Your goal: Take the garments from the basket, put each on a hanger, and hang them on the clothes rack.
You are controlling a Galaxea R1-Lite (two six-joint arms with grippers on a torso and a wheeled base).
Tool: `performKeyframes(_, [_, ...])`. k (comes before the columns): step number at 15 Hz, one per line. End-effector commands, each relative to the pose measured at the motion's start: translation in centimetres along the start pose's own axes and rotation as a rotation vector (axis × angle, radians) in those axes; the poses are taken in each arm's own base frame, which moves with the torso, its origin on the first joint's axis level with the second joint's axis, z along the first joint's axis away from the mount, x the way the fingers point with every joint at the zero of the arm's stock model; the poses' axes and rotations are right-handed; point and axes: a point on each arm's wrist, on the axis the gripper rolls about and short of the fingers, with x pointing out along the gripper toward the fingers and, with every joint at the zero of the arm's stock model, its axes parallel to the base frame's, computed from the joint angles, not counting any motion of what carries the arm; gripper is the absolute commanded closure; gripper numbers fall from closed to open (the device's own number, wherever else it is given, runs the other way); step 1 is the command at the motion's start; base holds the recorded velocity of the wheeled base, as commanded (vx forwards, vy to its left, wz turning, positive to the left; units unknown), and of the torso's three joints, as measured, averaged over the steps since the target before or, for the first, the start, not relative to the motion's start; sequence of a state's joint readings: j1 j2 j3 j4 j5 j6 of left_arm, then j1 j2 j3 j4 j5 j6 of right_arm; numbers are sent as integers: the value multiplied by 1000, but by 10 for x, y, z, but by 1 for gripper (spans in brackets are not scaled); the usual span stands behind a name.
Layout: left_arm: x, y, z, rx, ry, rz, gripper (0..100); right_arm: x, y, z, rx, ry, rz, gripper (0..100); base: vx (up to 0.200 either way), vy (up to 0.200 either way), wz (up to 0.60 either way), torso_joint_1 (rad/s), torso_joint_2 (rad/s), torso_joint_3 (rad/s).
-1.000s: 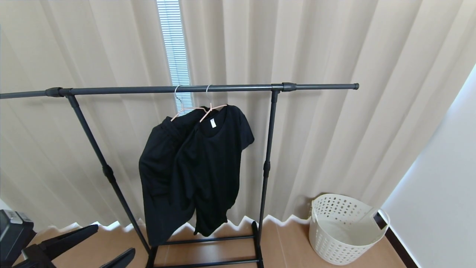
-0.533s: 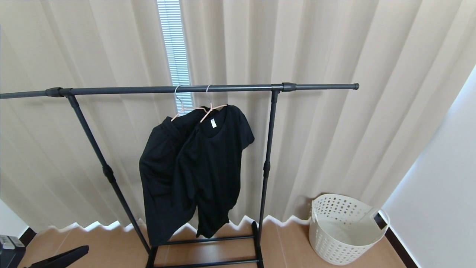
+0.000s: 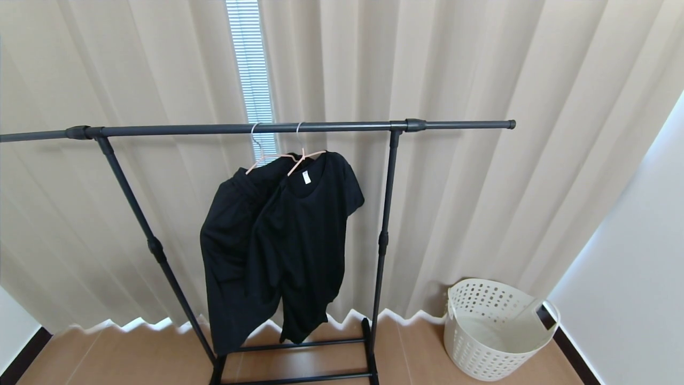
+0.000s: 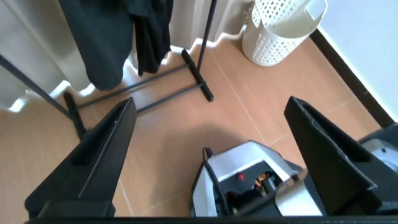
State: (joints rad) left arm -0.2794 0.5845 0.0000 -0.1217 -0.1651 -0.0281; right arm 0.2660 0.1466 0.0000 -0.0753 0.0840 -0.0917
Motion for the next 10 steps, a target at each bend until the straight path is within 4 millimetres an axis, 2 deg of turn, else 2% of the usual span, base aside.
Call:
performKeyframes(1, [-7, 2, -5, -10, -54, 133, 0, 0, 0, 0, -1, -7, 1, 0, 0, 0, 0, 0, 0, 0])
performKeyframes(3, [-10, 4, -10, 9, -46, 287, 0, -1, 0, 1, -2, -20, -2, 0, 0, 0, 0, 0, 0, 0])
performKeyframes(5, [-15, 1, -14, 16, -100, 305, 0, -2, 0, 0, -3, -26, -4, 0, 0, 0, 0, 0, 0, 0])
performKeyframes(7, [-26, -5, -21, 70, -256, 323, 0, -3, 0, 0, 1, -37, -7, 0, 0, 0, 0, 0, 0, 0])
performKeyframes(10, [-32, -7, -25, 75, -335, 409, 0, -3, -1, 0, 1, -39, -38, 0, 0, 0, 0, 0, 0, 0])
